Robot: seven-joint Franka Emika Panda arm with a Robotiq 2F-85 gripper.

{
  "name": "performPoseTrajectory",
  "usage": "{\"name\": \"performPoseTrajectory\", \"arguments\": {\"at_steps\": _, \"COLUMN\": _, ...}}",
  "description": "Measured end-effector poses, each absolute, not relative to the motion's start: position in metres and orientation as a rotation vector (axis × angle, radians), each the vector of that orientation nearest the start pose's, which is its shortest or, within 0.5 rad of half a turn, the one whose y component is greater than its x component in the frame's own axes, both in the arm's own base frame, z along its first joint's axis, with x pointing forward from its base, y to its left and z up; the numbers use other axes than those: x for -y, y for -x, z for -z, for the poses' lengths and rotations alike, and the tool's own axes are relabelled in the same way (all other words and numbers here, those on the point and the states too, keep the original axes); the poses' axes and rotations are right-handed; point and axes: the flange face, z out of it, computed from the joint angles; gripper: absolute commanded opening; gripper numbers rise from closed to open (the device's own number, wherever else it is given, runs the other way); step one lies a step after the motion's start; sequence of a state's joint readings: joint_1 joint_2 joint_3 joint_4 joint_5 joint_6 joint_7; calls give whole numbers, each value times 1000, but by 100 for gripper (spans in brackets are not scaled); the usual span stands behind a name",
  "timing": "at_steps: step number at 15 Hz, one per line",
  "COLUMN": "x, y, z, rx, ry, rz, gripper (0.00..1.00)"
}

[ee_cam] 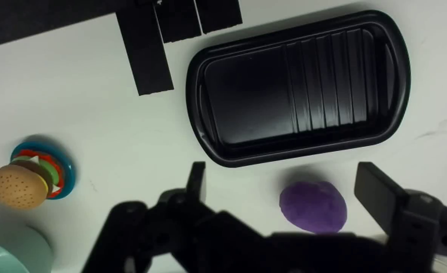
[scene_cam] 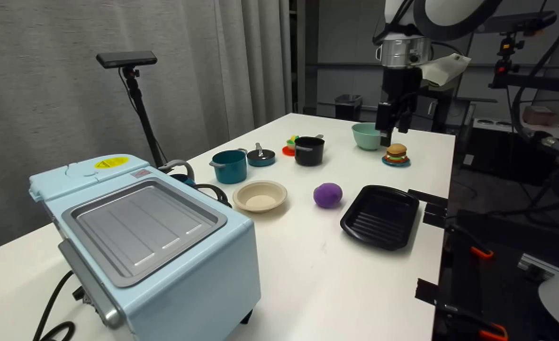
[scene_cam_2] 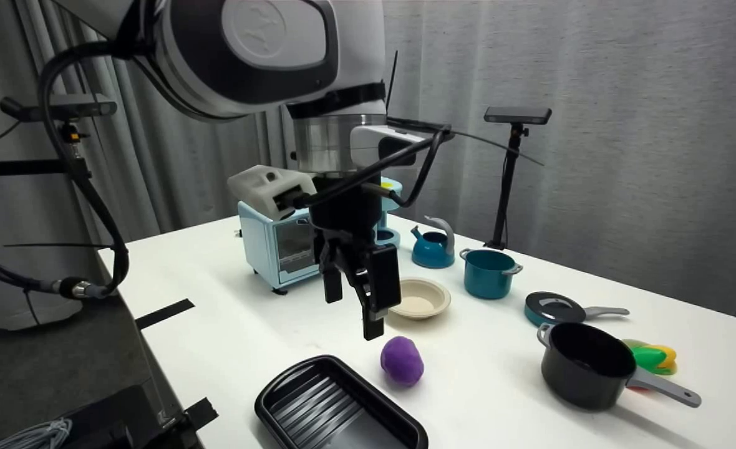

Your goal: Put the purple plushy in the cream bowl

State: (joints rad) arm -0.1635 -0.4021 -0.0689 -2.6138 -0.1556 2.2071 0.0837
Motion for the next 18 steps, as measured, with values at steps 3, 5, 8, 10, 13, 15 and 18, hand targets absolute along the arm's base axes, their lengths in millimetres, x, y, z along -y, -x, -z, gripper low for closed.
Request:
{"name": "performPoseTrajectory", "arguments": {"at_steps": 3, "x": 96, "y": -386, "z": -385, "rx": -352, "ry": 3220, "rz": -18, "gripper": 100}}
{"name": "performPoseTrajectory", "arguments": {"at_steps": 5, "x": 96, "y": -386, "z": -385, "rx": -352, "ry": 3220, "rz": -18, "gripper": 100}}
{"name": "performPoseTrajectory", "arguments": {"at_steps": 8, "x": 95, "y": -386, "z": -383, "rx": -349, "ry": 3219, "rz": -27, "gripper": 100}}
{"name": "performPoseTrajectory", "arguments": {"at_steps": 10, "x": 92, "y": -387, "z": -378, "rx": -340, "ry": 3218, "rz": -49, "gripper": 100}}
{"name": "performPoseTrajectory", "arguments": {"at_steps": 13, "x": 81, "y": -393, "z": -363, "rx": -311, "ry": 3218, "rz": -106, "gripper": 100}}
{"name": "performPoseTrajectory", "arguments": {"at_steps": 15, "x": 73, "y": -401, "z": -352, "rx": -290, "ry": 3222, "rz": -136, "gripper": 100}}
{"name": "performPoseTrajectory", "arguments": {"at_steps": 18, "x": 63, "y": -419, "z": -334, "rx": -274, "ry": 3227, "rz": -140, "gripper": 100}}
